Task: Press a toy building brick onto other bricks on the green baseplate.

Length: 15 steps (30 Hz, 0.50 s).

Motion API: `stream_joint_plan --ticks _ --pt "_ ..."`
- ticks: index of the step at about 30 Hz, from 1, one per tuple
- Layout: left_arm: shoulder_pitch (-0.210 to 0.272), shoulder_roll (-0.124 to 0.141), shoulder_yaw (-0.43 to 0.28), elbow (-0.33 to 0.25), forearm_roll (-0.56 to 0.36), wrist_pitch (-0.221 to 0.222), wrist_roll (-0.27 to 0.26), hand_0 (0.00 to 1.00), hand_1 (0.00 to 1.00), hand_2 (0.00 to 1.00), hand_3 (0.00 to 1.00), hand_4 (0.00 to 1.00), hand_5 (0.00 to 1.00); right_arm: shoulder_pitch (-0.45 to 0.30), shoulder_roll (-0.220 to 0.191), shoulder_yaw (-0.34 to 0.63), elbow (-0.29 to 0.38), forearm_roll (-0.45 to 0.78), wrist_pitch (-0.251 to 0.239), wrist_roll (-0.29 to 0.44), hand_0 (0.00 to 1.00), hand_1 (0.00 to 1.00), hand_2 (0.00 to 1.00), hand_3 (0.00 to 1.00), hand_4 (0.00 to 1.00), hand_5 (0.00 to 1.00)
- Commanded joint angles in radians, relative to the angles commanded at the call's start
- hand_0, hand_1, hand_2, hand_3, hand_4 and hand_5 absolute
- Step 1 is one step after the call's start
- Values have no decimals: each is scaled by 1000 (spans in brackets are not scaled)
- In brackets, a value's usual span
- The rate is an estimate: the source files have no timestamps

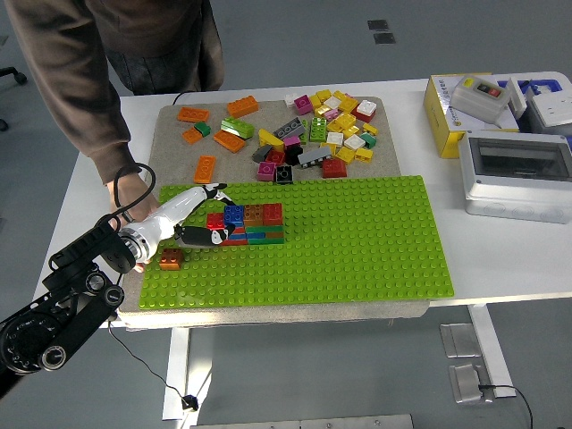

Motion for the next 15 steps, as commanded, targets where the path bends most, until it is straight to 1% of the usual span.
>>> stream_joint_plan --ticks 15 --pt "-4 -5 6 15 -3 -4 -2 998 998 995 559 617 216 0 0 4 0 -6 1 1 708 640 453 742 609 998"
